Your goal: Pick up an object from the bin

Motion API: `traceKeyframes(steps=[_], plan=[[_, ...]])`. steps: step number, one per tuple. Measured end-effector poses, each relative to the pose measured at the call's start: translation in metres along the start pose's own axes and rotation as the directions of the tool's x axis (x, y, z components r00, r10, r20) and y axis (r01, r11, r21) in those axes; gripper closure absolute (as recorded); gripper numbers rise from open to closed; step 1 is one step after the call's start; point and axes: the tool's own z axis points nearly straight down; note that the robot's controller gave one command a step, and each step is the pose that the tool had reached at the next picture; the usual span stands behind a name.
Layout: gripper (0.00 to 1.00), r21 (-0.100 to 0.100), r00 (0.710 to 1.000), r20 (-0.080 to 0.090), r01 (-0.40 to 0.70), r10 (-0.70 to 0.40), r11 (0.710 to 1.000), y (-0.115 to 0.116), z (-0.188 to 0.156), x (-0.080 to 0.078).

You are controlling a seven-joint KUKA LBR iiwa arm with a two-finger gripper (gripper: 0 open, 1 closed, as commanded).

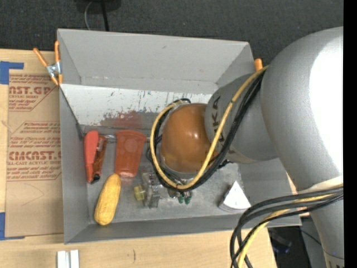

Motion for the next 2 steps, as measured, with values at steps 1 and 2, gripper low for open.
traceKeyframes(steps=[1,2], plan=[[1.0,-0.001,0.991,0.001,-0.133,0.133,0.991,-0.0007,-0.1231,0.0064],[0.0,-0.001,0.991,0.001,-0.134,0.134,0.991,-0.0007,-0.1231,0.0064]])
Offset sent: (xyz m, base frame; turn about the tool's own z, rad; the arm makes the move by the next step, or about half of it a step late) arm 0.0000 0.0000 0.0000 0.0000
